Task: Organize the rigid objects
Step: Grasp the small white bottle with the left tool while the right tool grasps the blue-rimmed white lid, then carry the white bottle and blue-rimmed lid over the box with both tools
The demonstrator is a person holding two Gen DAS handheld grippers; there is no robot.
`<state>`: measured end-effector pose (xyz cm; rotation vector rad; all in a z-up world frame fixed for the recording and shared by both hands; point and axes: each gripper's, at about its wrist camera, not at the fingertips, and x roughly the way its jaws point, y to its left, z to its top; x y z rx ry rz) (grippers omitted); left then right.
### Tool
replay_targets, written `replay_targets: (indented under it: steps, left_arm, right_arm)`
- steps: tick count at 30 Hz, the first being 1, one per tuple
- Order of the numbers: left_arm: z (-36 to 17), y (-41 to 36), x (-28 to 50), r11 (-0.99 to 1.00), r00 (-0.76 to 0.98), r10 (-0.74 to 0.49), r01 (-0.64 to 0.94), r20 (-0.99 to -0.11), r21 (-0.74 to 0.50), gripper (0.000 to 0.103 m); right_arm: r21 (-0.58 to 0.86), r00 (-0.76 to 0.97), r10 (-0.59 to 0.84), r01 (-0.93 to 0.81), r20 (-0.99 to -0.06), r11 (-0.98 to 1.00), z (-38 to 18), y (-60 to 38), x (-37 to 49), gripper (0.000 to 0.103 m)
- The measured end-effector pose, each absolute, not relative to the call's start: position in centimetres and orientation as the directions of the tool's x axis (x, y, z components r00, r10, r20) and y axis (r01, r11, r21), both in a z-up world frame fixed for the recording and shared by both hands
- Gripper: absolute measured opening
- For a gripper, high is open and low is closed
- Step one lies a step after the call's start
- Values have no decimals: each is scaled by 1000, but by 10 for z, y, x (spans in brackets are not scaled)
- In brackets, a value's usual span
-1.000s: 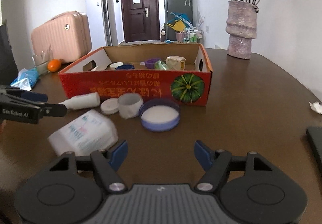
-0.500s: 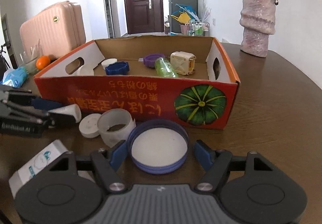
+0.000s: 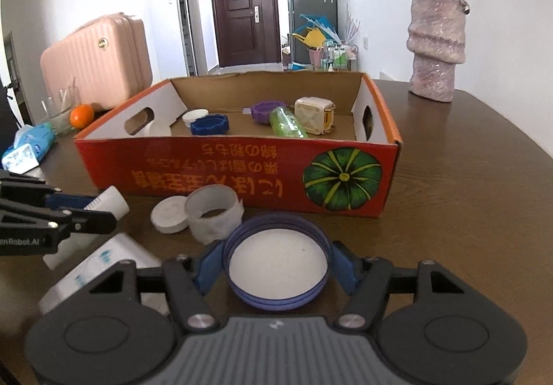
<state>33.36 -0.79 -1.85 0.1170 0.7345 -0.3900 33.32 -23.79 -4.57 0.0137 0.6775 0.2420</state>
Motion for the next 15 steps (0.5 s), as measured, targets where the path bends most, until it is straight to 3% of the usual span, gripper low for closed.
replay_targets:
  steps: [15]
  left_arm:
    - [13, 10, 224, 936, 697, -312, 342, -646, -82, 28]
  right_arm:
    - [86, 780, 242, -236, -577, 968, -13, -251, 204, 66]
